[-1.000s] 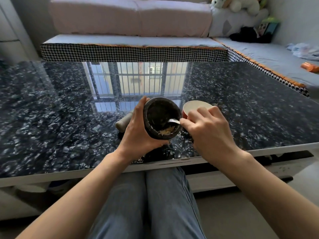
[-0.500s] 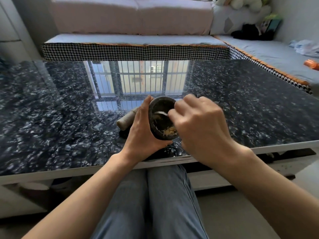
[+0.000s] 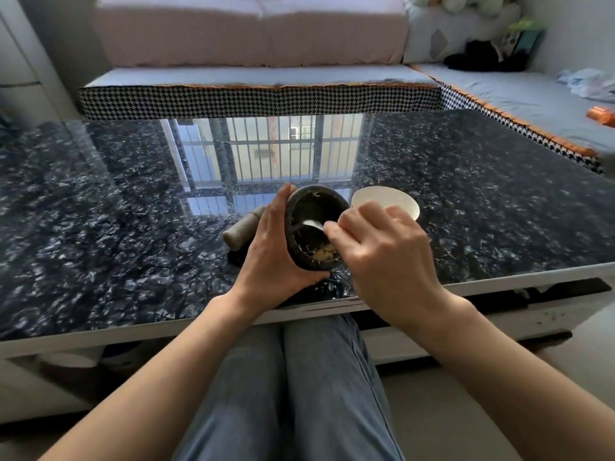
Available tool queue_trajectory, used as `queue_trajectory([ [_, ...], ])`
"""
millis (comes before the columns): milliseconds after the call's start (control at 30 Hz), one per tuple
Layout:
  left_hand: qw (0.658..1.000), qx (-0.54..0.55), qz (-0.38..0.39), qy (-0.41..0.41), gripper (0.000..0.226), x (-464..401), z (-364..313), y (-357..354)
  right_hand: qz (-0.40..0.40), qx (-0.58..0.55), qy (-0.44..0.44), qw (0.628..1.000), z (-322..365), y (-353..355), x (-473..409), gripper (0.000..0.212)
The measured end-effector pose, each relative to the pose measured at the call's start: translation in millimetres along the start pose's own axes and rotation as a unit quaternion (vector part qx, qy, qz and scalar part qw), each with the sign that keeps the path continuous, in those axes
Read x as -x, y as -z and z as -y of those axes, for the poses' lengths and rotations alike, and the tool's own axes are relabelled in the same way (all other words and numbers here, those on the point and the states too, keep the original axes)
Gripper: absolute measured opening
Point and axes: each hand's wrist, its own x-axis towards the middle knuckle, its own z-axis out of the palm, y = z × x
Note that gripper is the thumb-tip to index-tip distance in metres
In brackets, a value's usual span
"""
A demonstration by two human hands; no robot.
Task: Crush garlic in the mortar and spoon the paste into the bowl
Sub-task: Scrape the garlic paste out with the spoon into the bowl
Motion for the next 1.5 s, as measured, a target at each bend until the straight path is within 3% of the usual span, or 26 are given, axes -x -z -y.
queue_trajectory([
  [100,1.000,-0.007,-0.012,-0.008,0.118,0,4,1,0.033,0.000,0.023,0.999,-5,5,6,0.030],
  [300,1.000,0.000,-0.009,-0.008,0.110,2,0,-1,0.104,-0.072,-0.197,0.972,-8,10,-20,0.015],
  [367,1.000,-0.003,-0.008,-0.003,0.113,2,-2,-2,0.068,-0.081,-0.156,0.982,0,9,-21,0.012],
  [467,1.000,-0.007,-0.015,0.016,0.117,2,-1,-1,0.013,-0.010,-0.010,1.000,11,7,-9,0.026],
  [567,1.000,-0.007,-0.022,0.007,0.118,2,2,0,0.032,0.024,0.049,0.998,1,9,0,0.029],
  [633,1.000,-0.005,-0.021,0.004,0.118,2,3,-1,0.073,0.021,0.000,0.997,-7,14,-2,0.026],
  [733,1.000,-0.004,-0.014,0.007,0.116,2,1,-2,0.149,-0.009,-0.149,0.978,-14,22,-16,0.016],
  [833,1.000,-0.014,-0.010,0.005,0.118,3,-2,-2,0.156,-0.032,-0.210,0.965,-20,26,-36,0.012],
  [933,1.000,-0.020,-0.016,0.008,0.118,4,-4,-5,0.149,-0.025,-0.181,0.972,-16,29,-45,0.010],
  [1033,1.000,-0.017,-0.024,0.007,0.118,4,-7,-6,0.095,-0.021,-0.089,0.991,-2,26,-37,0.008],
  [1133,1.000,-0.014,-0.028,0.002,0.116,4,-5,-4,0.058,-0.002,0.034,0.998,1,20,-20,0.024],
  [1200,1.000,-0.009,-0.027,-0.001,0.116,4,-4,-3,0.069,0.009,0.070,0.995,-6,17,-9,0.029],
  [1333,1.000,-0.001,-0.016,-0.007,0.118,3,-1,-2,0.097,0.018,0.007,0.995,-21,11,-2,0.024],
  [1433,1.000,-0.003,-0.006,-0.024,0.111,4,0,-2,0.066,-0.002,-0.049,0.997,-16,1,-7,0.024],
  [1500,0.999,0.000,-0.006,-0.031,0.108,5,2,0,0.049,-0.011,-0.037,0.998,-11,-4,-4,0.034],
])
